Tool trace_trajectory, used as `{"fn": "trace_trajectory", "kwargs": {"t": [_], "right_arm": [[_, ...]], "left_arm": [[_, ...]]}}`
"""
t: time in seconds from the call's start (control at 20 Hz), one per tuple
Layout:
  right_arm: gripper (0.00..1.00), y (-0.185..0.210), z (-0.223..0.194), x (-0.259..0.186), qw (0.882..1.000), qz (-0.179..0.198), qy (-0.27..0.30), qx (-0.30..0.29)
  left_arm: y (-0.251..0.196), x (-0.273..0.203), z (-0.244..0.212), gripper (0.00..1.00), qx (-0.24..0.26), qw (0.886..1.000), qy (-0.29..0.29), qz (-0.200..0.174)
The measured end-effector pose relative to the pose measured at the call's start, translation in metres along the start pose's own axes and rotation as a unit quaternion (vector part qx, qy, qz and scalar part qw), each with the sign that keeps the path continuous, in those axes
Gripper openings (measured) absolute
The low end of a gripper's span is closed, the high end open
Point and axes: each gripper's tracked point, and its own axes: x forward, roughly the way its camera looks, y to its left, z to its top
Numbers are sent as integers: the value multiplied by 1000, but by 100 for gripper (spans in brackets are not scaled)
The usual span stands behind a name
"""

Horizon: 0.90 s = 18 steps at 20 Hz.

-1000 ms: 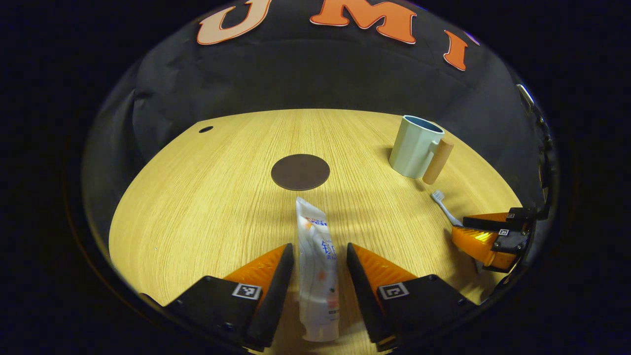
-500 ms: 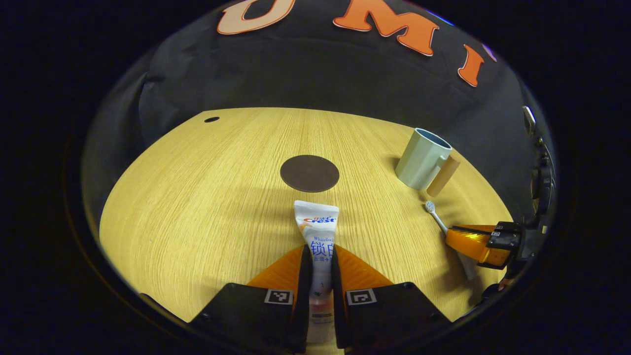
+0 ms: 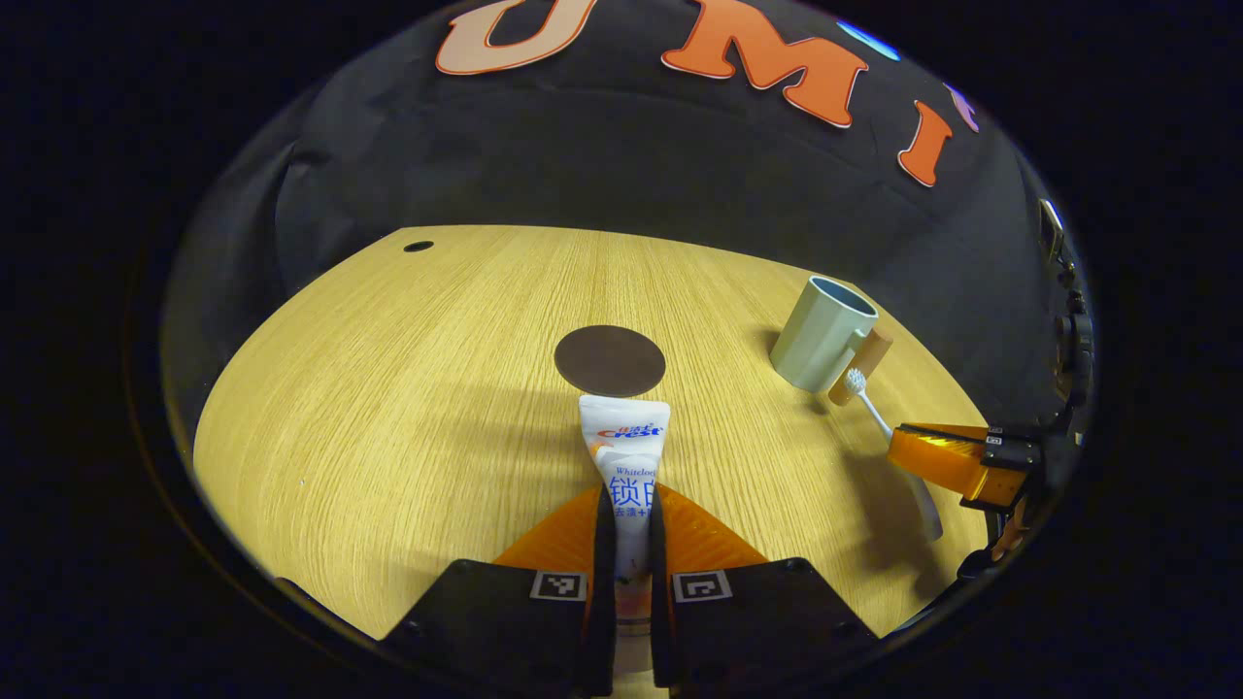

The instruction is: Put the toothbrush and toothpaste on the desktop into the cup, then pick up the cup and place it on the coaster on the desktop.

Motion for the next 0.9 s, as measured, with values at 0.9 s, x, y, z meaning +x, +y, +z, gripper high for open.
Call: {"fn": "trace_trajectory", "kwargs": {"t": [0.9], "right_arm": [[7,-7,153,-50,965,52,-257,3]], "left_arm": [[2,-23,36,18,6,998,-62,6]]}}
